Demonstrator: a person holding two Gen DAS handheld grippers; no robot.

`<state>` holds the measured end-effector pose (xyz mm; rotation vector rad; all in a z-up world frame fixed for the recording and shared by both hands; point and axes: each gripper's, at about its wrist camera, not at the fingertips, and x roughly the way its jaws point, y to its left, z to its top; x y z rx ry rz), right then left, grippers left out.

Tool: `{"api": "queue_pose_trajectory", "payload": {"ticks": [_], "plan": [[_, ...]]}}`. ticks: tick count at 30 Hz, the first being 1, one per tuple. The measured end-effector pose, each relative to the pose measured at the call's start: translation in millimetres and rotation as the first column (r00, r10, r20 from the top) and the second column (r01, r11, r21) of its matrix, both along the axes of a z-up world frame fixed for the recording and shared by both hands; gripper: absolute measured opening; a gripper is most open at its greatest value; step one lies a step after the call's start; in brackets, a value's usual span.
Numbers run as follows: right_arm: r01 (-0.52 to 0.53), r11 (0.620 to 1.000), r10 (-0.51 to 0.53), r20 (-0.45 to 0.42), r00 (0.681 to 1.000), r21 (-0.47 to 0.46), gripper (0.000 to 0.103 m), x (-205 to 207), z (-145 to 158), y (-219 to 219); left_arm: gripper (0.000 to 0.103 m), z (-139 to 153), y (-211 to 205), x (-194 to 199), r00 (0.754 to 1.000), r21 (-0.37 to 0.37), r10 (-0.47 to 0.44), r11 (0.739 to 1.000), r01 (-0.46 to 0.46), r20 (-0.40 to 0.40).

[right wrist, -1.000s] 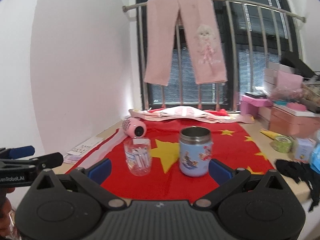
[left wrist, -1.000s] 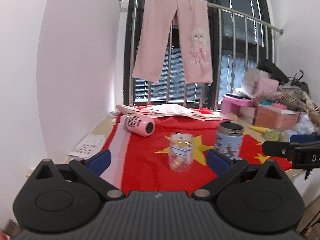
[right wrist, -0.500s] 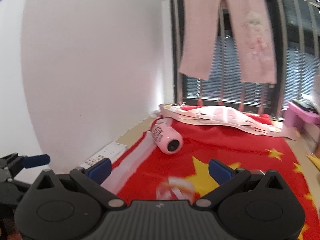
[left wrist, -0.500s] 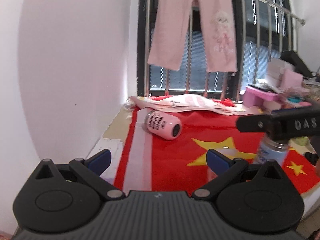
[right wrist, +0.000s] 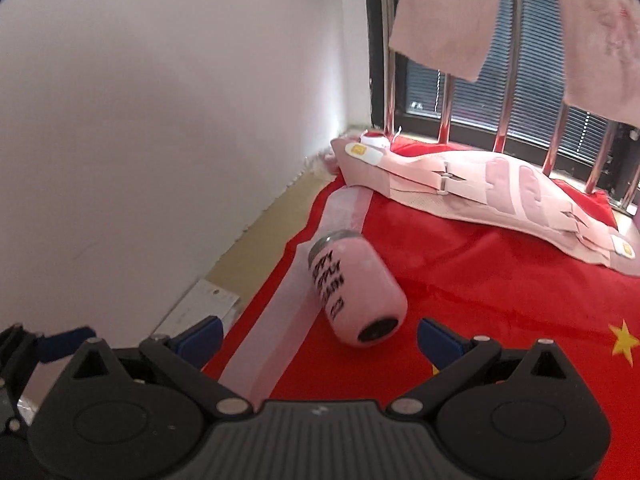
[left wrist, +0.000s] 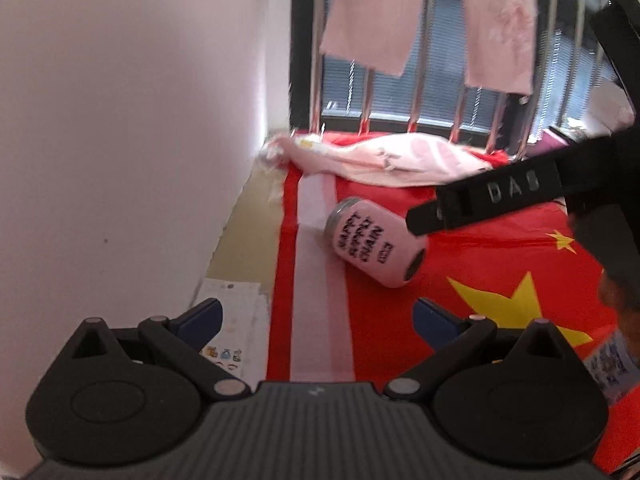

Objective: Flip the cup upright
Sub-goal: 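Move the right gripper down to the pink cup lying on its side, then close the right gripper around the body of the pink cup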

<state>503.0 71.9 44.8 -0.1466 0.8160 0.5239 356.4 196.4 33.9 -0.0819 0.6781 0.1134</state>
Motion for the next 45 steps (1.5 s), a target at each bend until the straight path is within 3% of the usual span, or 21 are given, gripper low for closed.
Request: {"api": "queue_pose_trajectory", "payload": {"ticks": [5, 9, 13, 19, 27, 29, 37, 45], "plan": [[-0.031, 0.995, 0.022, -0.089, 0.996, -0.094, 0.103, 57.3, -13.9, 41.3, 0.103, -13.9, 17.0, 41.6, 0.997, -0.018, -0.004, 1.0, 0.003, -0.078], [-0.062, 0.982, 0.033, -0.162, 0.986, -0.177, 0.103, 98.8, -37.8, 68.2, 0.103, -30.4, 21.9, 67.2, 0.992, 0.024, 0.002, 1.0, 0.0, -0.124], [-0.114, 0.963, 0.066, -0.194, 0.979, -0.245, 0.103, 125.7, -61.4, 84.0, 0.103, -51.7, 28.6, 90.1, 0.985, -0.03, 0.011, 0.999, -0.017, -0.172], [-0.173, 0.939, 0.108, -0.222, 0.969, -0.297, 0.102, 145.6, -91.5, 83.4, 0.103, -73.2, 32.9, 113.3, 0.984, -0.02, -0.009, 1.0, 0.006, -0.176], [-0.254, 0.909, 0.187, -0.223, 0.957, -0.33, 0.084, 151.3, -116.8, 85.6, 0.103, -86.8, 22.9, 123.1, 0.982, 0.0, -0.084, 0.996, 0.085, -0.168], [-0.264, 0.906, 0.199, -0.218, 0.955, -0.33, 0.084, 151.6, -120.7, 86.2, 0.103, -89.5, 19.6, 126.3, 0.982, 0.016, -0.092, 0.995, 0.096, -0.167], [-0.282, 0.926, 0.247, -0.162, 0.955, -0.252, 0.083, 138.6, -112.7, 72.4, 0.103, -79.9, 16.0, 119.9, 0.984, 0.04, -0.102, 0.993, 0.109, -0.146], [-0.333, 0.92, 0.322, -0.087, 0.943, -0.206, 0.083, 90.1, -60.5, 69.0, 0.103, -41.3, 16.6, 68.5, 0.99, 0.067, -0.116, 0.99, 0.121, -0.081]]}}
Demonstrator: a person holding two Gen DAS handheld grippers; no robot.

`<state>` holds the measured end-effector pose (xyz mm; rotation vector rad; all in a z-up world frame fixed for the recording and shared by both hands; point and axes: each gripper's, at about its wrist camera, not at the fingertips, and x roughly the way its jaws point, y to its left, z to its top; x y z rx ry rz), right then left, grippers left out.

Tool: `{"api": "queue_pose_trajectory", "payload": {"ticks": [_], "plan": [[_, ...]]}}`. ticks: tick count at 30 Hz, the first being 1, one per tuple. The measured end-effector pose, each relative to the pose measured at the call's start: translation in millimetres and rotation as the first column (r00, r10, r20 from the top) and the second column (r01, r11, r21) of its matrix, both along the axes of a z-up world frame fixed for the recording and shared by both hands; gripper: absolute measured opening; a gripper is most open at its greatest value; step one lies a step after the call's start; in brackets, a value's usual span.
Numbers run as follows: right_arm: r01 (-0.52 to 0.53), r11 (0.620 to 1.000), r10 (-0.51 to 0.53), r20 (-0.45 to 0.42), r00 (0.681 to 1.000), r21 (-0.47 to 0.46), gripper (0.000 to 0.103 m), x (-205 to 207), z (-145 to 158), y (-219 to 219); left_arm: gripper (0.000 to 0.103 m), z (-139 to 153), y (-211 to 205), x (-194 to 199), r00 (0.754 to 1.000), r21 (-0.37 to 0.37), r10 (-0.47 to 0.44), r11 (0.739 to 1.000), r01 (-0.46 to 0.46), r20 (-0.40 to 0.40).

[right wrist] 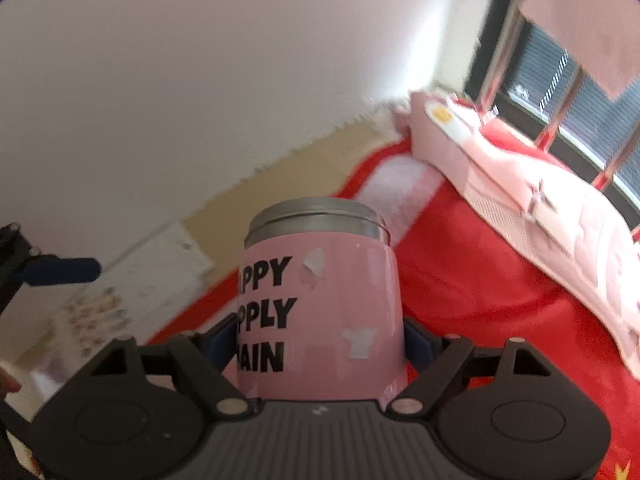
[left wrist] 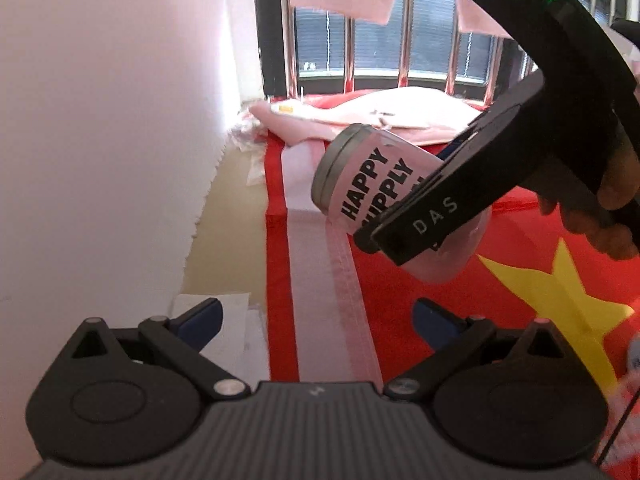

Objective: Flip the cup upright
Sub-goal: 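Close the right gripper around the body of the pink cup, then lift the pink cup with the right gripper and set it back down on its side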

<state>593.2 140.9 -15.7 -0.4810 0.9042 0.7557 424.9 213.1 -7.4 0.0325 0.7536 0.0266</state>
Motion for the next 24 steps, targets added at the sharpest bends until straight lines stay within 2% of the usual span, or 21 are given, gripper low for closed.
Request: {"api": "queue_pose_trajectory", "payload": {"ticks": [7, 10, 14, 18, 22, 24], "plan": [[-0.105, 0.993, 0.101, 0.082, 0.992, 0.048, 0.083, -85.8, 40.1, 1.1, 0.103, 19.2, 7.1, -91.9, 0.997, 0.043, 0.005, 0.999, -0.008, 0.072], [-0.153, 0.986, 0.146, 0.105, 0.984, 0.063, 0.083, -128.4, 40.1, 0.4, 0.103, 10.7, 7.3, -133.7, 0.993, 0.065, -0.012, 0.998, 0.004, 0.115], [-0.181, 0.982, 0.175, 0.105, 0.979, 0.049, 0.083, -177.2, 22.6, 0.1, 0.103, -8.4, 4.8, -174.9, 0.99, 0.081, -0.016, 0.997, 0.005, 0.137], [-0.128, 0.991, 0.125, 0.08, 0.989, 0.038, 0.083, -202.7, -0.9, -0.1, 0.103, -27.6, 8.2, -205.9, 0.989, 0.078, -0.003, 0.997, -0.009, 0.151], [0.001, 0.999, 0.0, -0.018, 1.0, 0.046, 0.083, -209.8, -23.6, 0.7, 0.103, -37.1, 14.7, -227.5, 0.99, 0.042, 0.01, 0.999, -0.016, 0.138], [0.037, 0.999, -0.035, -0.036, 0.999, 0.039, 0.083, -217.5, -30.3, 2.7, 0.103, -37.1, 18.7, -236.8, 0.99, 0.036, 0.0, 0.999, -0.005, 0.141]]}}
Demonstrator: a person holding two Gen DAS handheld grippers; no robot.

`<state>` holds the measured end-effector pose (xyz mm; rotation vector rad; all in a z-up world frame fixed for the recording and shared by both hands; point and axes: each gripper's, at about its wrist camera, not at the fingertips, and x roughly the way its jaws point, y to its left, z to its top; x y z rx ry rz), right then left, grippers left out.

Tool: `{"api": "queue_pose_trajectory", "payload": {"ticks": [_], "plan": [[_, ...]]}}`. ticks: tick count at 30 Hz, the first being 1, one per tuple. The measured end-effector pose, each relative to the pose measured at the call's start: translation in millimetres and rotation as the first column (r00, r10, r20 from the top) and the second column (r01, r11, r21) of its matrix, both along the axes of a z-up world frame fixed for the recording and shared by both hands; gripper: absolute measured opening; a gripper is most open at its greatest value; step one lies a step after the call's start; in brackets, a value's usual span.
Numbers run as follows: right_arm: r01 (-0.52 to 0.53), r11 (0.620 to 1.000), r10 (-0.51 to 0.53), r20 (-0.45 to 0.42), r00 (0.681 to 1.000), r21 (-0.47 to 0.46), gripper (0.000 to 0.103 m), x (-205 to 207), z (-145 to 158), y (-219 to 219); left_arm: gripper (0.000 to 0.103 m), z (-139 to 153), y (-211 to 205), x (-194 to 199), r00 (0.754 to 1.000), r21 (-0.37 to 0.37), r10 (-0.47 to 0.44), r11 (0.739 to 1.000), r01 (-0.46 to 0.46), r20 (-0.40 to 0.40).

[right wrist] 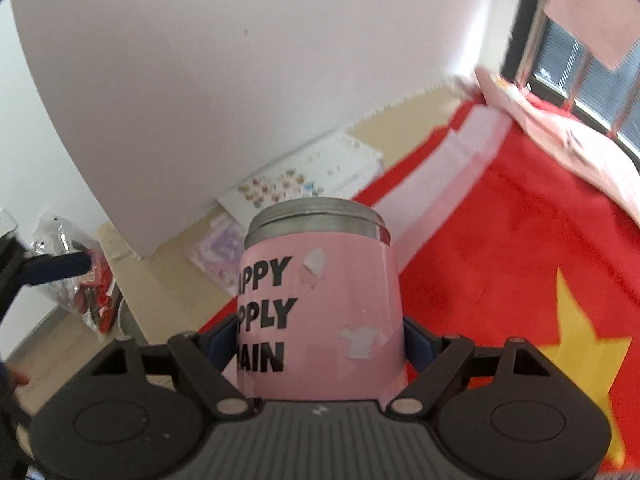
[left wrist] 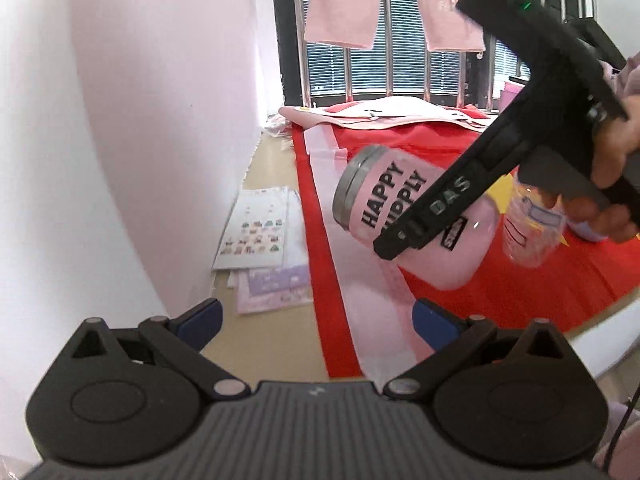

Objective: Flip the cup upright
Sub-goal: 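Lift the pink cup with the right gripper and set it back down on its side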

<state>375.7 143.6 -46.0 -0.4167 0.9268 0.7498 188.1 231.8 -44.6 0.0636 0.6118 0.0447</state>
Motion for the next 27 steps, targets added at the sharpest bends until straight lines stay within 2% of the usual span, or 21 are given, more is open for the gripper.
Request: {"api": "queue_pose_trajectory", "payload": {"ticks": [8, 13, 16, 18, 20, 23, 27], "plan": [[0.186, 0.982, -0.187, -0.07, 0.98, -0.031, 0.083, -15.3, -27.9, 1.1, 0.103, -5.9, 16.2, -21.0, 1.0, -0.024, -0.025, 0.999, 0.025, -0.006], [0.32, 0.947, -0.319, -0.118, 0.94, -0.018, 0.084, -3.3, -31.1, 0.6, 0.103, -6.7, 20.9, -19.7, 0.999, -0.036, -0.032, 0.999, 0.031, -0.028], [0.348, 0.938, -0.345, -0.142, 0.928, -0.009, 0.084, 0.4, -28.7, -2.0, 0.103, -3.1, 20.5, -23.4, 0.999, -0.031, -0.032, 0.999, 0.031, -0.03], [0.341, 0.94, -0.337, -0.121, 0.934, 0.01, 0.088, -4.2, -23.1, -5.8, 0.103, -0.8, 18.9, -24.1, 0.999, -0.022, -0.035, 0.999, 0.035, -0.026], [0.334, 0.94, -0.328, -0.089, 0.94, 0.069, 0.093, -14.2, -7.9, -15.1, 0.103, 0.9, 15.5, -26.5, 0.999, -0.022, -0.036, 0.999, 0.036, -0.021], [0.301, 0.941, -0.303, -0.007, 0.953, 0.153, 0.099, -35.4, 15.4, -37.1, 0.103, 1.7, 8.4, -26.2, 0.999, -0.054, -0.032, 0.998, 0.032, -0.011], [0.25, 0.941, -0.28, 0.11, 0.954, 0.23, 0.103, -59.1, 34.8, -77.0, 0.103, 8.0, -12.6, -26.5, 1.0, -0.072, 0.01, 0.997, -0.009, 0.008]]}}
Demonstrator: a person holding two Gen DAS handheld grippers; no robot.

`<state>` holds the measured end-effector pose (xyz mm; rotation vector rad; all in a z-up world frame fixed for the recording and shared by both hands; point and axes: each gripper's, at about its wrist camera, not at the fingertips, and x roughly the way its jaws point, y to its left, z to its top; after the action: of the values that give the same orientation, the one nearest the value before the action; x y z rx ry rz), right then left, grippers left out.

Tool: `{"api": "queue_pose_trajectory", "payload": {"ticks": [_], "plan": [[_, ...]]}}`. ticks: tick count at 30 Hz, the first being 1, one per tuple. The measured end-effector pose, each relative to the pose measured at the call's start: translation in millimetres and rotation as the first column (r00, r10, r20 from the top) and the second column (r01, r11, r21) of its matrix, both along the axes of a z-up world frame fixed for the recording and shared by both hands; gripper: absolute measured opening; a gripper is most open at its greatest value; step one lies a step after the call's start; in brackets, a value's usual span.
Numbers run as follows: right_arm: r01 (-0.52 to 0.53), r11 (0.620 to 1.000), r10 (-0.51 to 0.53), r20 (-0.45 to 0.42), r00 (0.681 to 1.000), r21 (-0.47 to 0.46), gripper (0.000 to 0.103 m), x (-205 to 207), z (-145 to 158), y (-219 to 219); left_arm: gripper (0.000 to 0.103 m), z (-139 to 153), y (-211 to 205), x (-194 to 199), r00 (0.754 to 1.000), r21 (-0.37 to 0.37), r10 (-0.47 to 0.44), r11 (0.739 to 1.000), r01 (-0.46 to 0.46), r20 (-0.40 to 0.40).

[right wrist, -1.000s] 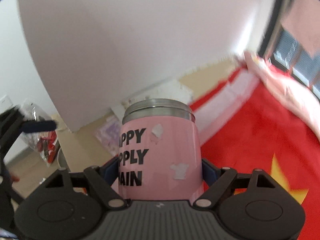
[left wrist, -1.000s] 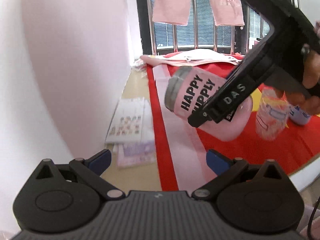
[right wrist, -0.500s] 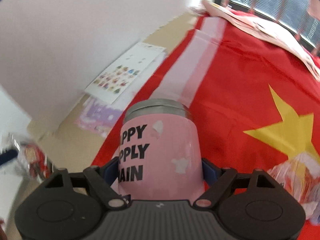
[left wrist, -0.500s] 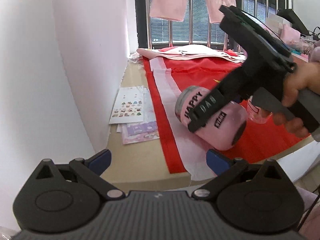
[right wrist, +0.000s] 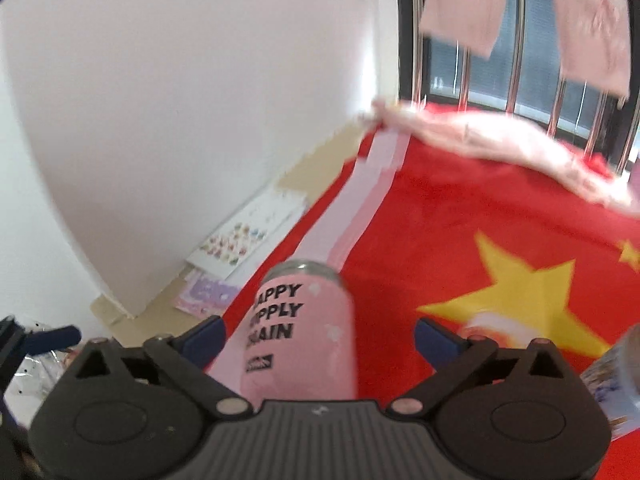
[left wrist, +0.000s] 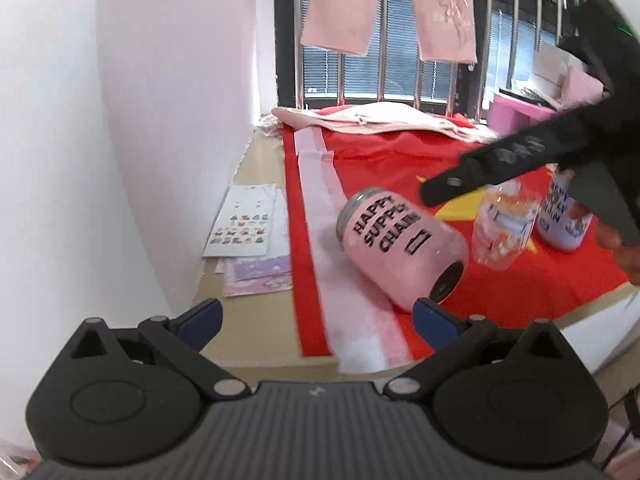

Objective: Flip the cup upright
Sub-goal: 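Lift the pink cup with the right gripper and set it back down on its side, then grasp the pink cup with the left gripper while the right gripper withdraws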

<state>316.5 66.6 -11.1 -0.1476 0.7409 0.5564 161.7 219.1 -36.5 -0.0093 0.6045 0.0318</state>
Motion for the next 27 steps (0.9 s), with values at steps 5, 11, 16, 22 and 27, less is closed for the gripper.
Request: {"api": "queue_pose_trajectory", "payload": {"ticks": [5, 11, 16, 22, 27], "plan": [[-0.005, 1.0, 0.003, 0.078, 0.997, 0.017, 0.103, -4.9, 3.9, -55.9, 0.103, 12.8, -34.0, 4.9, 0.999, -0.02, 0.047, 0.999, -0.047, 0.016], [-0.014, 0.998, 0.005, 0.145, 0.989, 0.059, 0.103, -6.4, 3.8, -112.5, 0.103, 22.7, -71.7, 31.8, 0.994, -0.019, 0.092, 0.995, -0.093, -0.053], [0.004, 0.997, -0.02, 0.214, 0.977, 0.078, 0.103, -2.6, 1.0, -144.8, 0.103, 20.7, -87.0, 71.8, 0.984, -0.001, 0.133, 0.991, -0.134, -0.122], [0.043, 0.995, -0.065, 0.251, 0.966, 0.092, 0.103, 3.6, -9.0, -171.4, 0.103, -3.4, -88.5, 123.4, 0.949, 0.002, 0.222, 0.974, -0.227, -0.226], [0.056, 0.994, -0.079, 0.249, 0.965, 0.097, 0.103, 6.4, -14.9, -177.6, 0.103, -19.4, -88.7, 151.8, 0.932, 0.031, 0.261, 0.965, -0.262, -0.25]]}}
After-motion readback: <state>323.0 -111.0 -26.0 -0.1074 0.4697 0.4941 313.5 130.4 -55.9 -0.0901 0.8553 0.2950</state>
